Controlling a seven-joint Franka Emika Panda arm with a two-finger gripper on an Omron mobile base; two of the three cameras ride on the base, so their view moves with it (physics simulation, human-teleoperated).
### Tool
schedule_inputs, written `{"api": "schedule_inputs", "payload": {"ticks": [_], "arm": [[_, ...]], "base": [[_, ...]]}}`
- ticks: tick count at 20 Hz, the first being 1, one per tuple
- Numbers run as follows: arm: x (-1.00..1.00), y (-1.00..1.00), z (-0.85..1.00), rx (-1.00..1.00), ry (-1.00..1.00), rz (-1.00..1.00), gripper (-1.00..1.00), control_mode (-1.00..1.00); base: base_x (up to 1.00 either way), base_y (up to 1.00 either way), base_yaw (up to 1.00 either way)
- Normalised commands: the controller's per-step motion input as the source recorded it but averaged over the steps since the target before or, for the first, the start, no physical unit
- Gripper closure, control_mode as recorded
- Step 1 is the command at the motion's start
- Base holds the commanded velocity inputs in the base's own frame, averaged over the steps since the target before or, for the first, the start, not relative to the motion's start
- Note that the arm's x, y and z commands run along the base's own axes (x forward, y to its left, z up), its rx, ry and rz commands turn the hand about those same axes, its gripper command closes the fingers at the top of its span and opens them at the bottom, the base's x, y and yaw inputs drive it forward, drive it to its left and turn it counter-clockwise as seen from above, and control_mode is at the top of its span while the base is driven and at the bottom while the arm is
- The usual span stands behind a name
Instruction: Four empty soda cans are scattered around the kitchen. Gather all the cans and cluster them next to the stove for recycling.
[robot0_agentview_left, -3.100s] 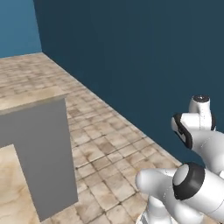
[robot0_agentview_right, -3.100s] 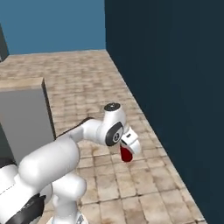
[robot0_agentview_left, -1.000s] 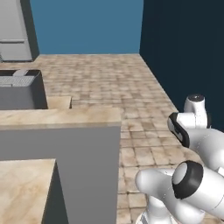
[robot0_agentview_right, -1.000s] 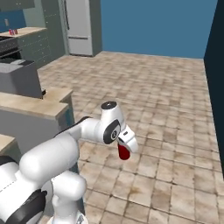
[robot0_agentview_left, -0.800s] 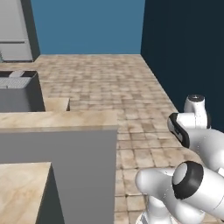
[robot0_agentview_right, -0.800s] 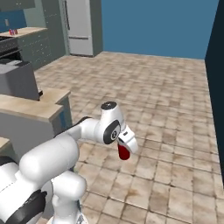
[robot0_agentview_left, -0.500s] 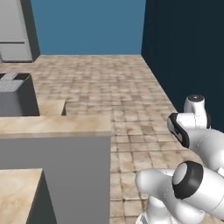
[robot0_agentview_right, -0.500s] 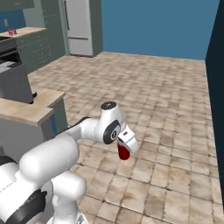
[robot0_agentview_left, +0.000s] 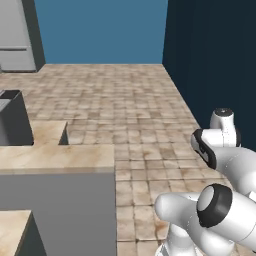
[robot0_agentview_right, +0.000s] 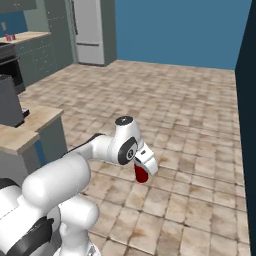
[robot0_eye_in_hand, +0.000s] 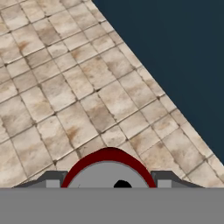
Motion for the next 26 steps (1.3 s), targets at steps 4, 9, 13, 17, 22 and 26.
{"api": "schedule_inputs", "payload": {"ticks": [4, 9, 13, 17, 22, 26], "arm": [[0.0, 0.0, 0.0, 0.0, 0.0, 0.0, 1.0, 1.0], [0.0, 0.0, 0.0, 0.0, 0.0, 0.0, 1.0, 1.0], [0.0, 0.0, 0.0, 0.0, 0.0, 0.0, 1.0, 1.0], [0.0, 0.0, 0.0, 0.0, 0.0, 0.0, 1.0, 1.0], [0.0, 0.0, 0.0, 0.0, 0.0, 0.0, 1.0, 1.0], [0.0, 0.0, 0.0, 0.0, 0.0, 0.0, 1.0, 1.0]], "base": [[0.46, -0.4, 0.05], [0.53, -0.29, 0.2], [0.54, -0.28, 0.21], [0.54, -0.28, 0.21], [0.54, -0.31, 0.13], [0.55, -0.34, 0.05]]}}
